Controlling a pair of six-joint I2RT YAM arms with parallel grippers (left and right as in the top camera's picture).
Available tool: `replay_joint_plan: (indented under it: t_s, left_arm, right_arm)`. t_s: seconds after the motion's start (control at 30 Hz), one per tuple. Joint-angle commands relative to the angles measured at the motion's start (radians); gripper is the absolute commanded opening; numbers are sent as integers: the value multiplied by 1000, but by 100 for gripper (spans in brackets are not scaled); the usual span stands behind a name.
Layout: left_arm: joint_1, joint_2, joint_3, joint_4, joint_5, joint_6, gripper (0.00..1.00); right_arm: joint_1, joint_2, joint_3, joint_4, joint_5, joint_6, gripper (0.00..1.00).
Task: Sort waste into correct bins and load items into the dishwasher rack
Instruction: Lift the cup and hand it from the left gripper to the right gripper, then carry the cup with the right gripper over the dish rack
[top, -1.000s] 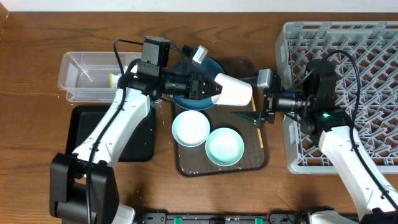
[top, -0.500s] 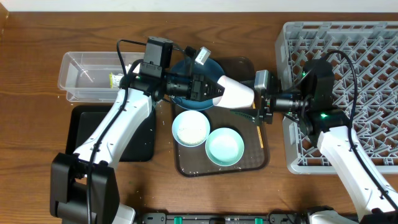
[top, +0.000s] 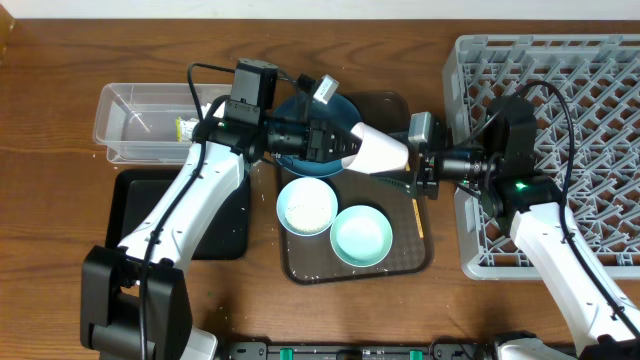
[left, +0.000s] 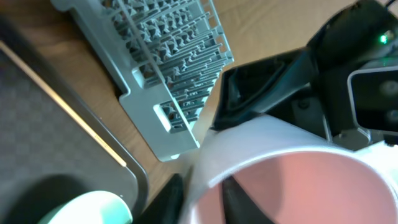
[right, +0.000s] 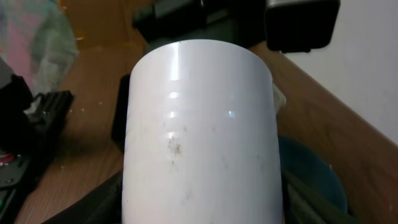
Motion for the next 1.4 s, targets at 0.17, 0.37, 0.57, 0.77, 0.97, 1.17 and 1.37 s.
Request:
replay_joint_plan:
  t_s: [0.17,0.37,0.57,0.77,0.97,1.17,1.37]
  left_arm:
    - [-1,6,10,-119,-460,6,39]
    - [12,-6,10,-207,-687,28,39]
    - [41,-71,10,-291,-808,71,39]
    - [45,-167,10,-345,-989,86,39]
    - [45,-219,10,-388,-1157,90,40]
    - [45,-219,10,-415,-1176,90,40]
    - [45,-219,10,-415,-1176,90,40]
  right_arm:
    - [2,5,16,-112,364,148,54]
    - [-32,2,25,-196,609,323,48]
    - [-126,0,142,-388,669,436,34]
    - [-251,0,324,-605,782,479,27]
    - [-396,0,433,-716,847,497,14]
    - [-587,14,478,-780,865,570,1]
    - [-711,126,613,-961,904,579,1]
